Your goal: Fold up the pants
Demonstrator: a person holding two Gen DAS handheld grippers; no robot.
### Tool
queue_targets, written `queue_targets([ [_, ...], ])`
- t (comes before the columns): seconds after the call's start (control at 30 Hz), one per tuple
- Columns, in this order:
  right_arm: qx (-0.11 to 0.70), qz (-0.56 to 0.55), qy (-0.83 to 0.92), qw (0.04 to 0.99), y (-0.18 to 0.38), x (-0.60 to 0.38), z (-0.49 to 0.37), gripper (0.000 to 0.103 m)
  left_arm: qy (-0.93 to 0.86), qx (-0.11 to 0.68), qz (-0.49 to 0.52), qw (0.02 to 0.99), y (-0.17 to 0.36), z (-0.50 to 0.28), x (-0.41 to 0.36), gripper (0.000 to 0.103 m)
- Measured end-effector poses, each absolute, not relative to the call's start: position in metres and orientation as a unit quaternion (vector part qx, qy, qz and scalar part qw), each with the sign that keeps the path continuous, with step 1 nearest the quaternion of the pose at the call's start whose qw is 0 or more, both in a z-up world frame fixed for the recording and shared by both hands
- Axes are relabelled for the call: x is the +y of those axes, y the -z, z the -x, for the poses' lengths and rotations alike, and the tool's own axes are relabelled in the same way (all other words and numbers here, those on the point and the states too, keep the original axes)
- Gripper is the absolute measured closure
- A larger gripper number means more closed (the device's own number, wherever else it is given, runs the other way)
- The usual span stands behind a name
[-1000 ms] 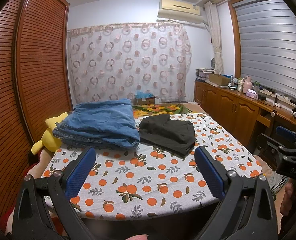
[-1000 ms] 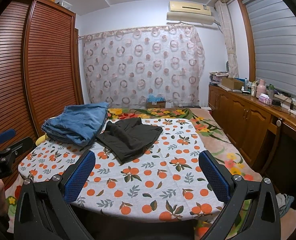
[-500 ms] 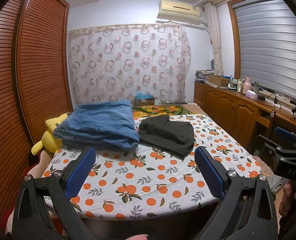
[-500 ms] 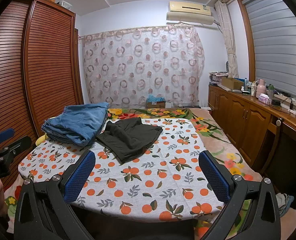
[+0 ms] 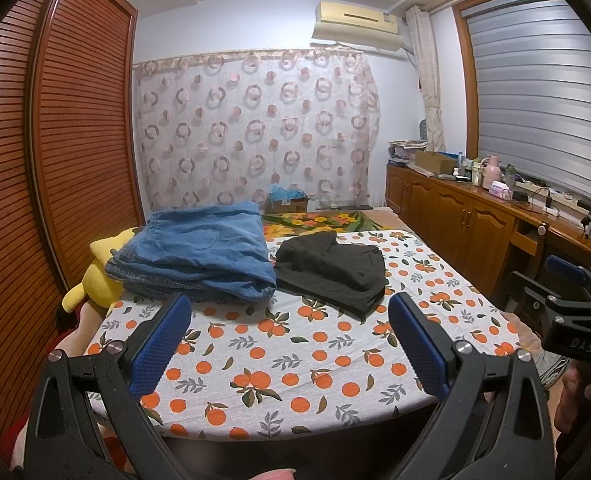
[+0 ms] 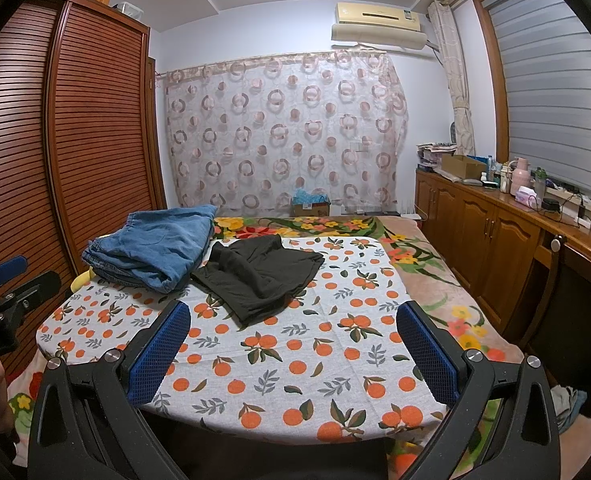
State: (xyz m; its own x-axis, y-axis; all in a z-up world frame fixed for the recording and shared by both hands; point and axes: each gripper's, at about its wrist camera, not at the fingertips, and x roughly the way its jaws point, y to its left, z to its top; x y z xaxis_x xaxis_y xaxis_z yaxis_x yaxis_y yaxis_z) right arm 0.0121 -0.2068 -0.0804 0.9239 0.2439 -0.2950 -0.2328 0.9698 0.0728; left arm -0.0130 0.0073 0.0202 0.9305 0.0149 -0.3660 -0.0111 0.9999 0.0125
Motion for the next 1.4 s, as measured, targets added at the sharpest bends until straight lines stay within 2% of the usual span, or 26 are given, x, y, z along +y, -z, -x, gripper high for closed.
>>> queue_targets([
  [0.8, 0.160, -0.019, -0.120, 0.980, 0.081, -0.209, -0.017, 0.000, -0.004, 0.203, -0.005, 0.979, -0.033, 0.000, 0.016, 0.004],
  [1.4, 0.185, -0.019, -0.166, 0.968, 0.092, -0.207, -0.058, 0.001, 0.025, 0.244, -0.016, 0.969, 0.023, -0.071, 0.028, 0.004],
])
